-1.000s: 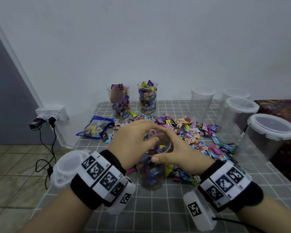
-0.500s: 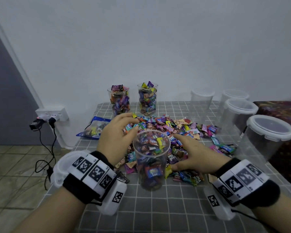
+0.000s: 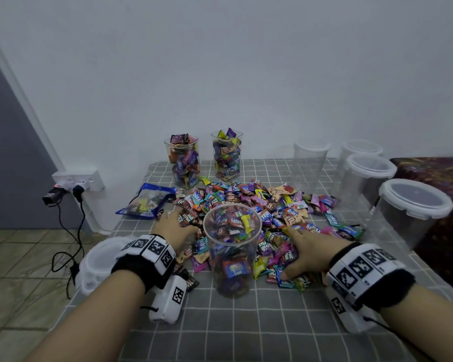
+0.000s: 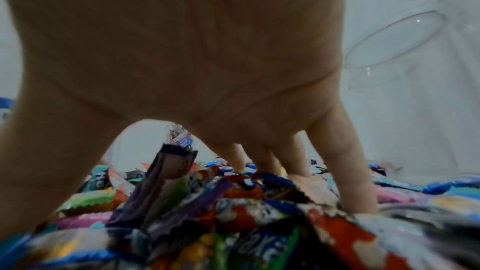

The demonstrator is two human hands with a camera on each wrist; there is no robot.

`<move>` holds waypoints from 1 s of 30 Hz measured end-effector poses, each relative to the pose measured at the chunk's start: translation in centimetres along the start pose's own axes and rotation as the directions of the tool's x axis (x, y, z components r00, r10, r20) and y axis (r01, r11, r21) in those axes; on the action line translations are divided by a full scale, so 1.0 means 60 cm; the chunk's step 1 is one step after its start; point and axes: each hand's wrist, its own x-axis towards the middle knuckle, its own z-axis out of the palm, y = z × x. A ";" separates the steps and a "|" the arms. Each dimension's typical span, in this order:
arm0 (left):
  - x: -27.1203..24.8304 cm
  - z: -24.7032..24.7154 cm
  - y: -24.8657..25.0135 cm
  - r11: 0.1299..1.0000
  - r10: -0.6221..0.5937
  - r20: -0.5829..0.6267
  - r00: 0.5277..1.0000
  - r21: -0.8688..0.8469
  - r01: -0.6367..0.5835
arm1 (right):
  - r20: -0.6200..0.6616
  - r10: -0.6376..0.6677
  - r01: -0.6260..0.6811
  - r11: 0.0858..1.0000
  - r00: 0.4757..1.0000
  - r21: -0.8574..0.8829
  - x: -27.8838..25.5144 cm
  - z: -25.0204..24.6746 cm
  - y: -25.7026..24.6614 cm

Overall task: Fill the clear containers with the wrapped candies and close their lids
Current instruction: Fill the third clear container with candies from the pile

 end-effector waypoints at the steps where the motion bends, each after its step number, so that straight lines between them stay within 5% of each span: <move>1: 0.004 0.002 -0.001 1.000 -0.027 0.039 0.999 0.014 0.027 | 0.002 -0.013 0.013 1.000 1.000 -0.006 0.001 0.001 -0.003; 7: -0.004 0.005 0.003 0.999 -0.031 0.193 0.981 0.037 0.025 | 0.003 -0.067 0.067 0.998 0.998 -0.020 0.007 0.012 -0.016; 16: -0.032 -0.004 0.019 0.956 0.228 0.398 0.888 0.083 -0.283 | -0.111 -0.138 0.140 0.990 0.984 0.007 0.013 0.008 -0.023; 30: -0.063 -0.004 0.054 0.923 0.223 0.248 0.943 0.256 -0.286 | -0.208 -0.191 0.185 0.982 0.959 -0.048 0.022 0.010 -0.027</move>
